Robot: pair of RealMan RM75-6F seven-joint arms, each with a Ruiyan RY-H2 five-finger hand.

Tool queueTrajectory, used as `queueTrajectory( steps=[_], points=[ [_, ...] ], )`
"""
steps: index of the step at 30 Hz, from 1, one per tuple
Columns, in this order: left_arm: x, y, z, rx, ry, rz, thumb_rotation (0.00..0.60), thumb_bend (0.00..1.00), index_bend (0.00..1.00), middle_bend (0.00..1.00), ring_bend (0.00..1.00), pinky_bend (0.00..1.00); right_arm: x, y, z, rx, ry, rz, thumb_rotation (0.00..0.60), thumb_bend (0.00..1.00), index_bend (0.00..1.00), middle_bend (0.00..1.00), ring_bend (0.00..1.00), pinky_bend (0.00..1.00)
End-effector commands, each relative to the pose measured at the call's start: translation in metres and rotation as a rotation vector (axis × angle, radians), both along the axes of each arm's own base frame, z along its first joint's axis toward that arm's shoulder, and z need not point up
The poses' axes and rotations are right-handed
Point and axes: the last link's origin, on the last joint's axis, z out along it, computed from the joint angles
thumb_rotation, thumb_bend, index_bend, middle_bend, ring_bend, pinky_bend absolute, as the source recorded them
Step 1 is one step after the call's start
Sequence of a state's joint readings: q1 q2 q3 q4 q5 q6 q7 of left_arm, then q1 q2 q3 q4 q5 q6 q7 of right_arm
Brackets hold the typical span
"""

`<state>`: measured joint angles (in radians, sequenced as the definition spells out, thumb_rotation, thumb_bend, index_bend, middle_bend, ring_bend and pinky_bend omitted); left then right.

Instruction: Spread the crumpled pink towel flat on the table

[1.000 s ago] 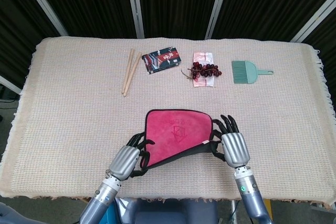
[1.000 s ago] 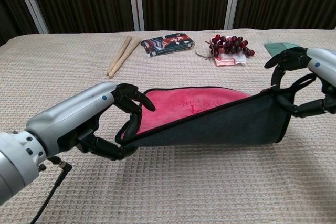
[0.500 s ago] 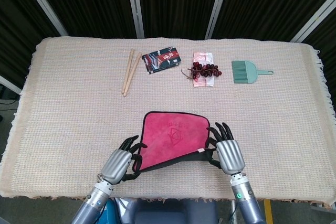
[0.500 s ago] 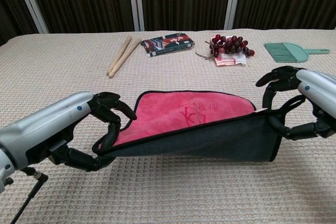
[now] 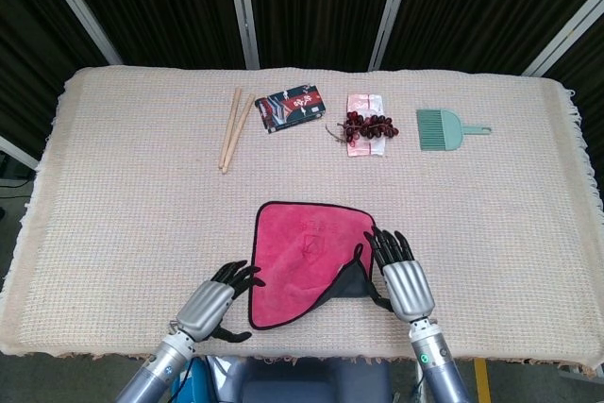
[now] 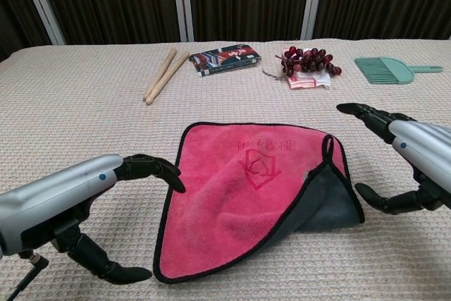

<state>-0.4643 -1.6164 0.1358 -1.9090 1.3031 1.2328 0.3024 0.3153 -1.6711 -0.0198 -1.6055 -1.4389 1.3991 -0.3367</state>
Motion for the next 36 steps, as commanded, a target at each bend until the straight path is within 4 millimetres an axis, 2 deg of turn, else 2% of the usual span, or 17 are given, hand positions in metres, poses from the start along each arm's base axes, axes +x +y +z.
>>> queueTrajectory(
  steps=[1, 8, 11, 16, 19, 23, 25, 33, 36],
  points=[
    [0.000, 0.001, 0.004, -0.011, -0.002, 0.005, 0.600, 0.07, 0.16, 0.07, 0.00, 0.01, 0.002, 0.001, 0.002, -0.012, 0.000, 0.010, 0.600, 0.37, 0.00, 0.00, 0.00, 0.00],
    [-0.008, 0.002, 0.022, -0.004, 0.010, 0.025, 0.600, 0.09, 0.15, 0.07, 0.00, 0.01, -0.003, 0.005, 0.013, -0.034, -0.016, 0.010, 0.600, 0.37, 0.00, 0.00, 0.00, 0.00],
    [-0.013, 0.003, 0.027, -0.006, 0.022, 0.028, 0.600, 0.13, 0.14, 0.07, 0.00, 0.01, -0.008, 0.008, 0.021, -0.053, -0.002, 0.026, 0.600, 0.38, 0.00, 0.00, 0.00, 0.00],
    [-0.017, 0.004, 0.035, -0.022, 0.013, 0.053, 0.600, 0.27, 0.13, 0.07, 0.00, 0.01, -0.014, 0.010, 0.027, -0.021, 0.036, 0.023, 0.600, 0.53, 0.01, 0.00, 0.00, 0.00],
    [-0.019, 0.004, 0.045, 0.005, -0.002, 0.072, 0.600, 0.29, 0.13, 0.07, 0.00, 0.01, -0.015, 0.008, 0.030, 0.002, 0.087, 0.028, 0.600, 0.55, 0.10, 0.00, 0.00, 0.00],
    [-0.022, 0.005, 0.065, 0.092, -0.040, 0.082, 0.600, 0.29, 0.13, 0.07, 0.00, 0.01, -0.006, 0.000, 0.031, -0.007, 0.117, 0.052, 0.600, 0.55, 0.25, 0.02, 0.00, 0.00],
    [-0.024, 0.006, 0.077, 0.129, -0.029, 0.069, 0.600, 0.29, 0.13, 0.07, 0.00, 0.01, 0.002, -0.005, 0.030, -0.018, 0.133, 0.077, 0.600, 0.55, 0.28, 0.03, 0.00, 0.00],
    [-0.026, 0.018, 0.129, 0.340, -0.070, 0.081, 0.600, 0.23, 0.13, 0.07, 0.00, 0.01, 0.025, -0.010, 0.013, 0.007, 0.305, 0.130, 0.600, 0.55, 0.29, 0.03, 0.00, 0.00],
    [-0.030, 0.019, 0.136, 0.359, -0.073, 0.098, 0.600, 0.22, 0.13, 0.07, 0.00, 0.01, 0.030, -0.012, 0.006, 0.011, 0.323, 0.127, 0.600, 0.55, 0.29, 0.03, 0.00, 0.00]
  ],
)
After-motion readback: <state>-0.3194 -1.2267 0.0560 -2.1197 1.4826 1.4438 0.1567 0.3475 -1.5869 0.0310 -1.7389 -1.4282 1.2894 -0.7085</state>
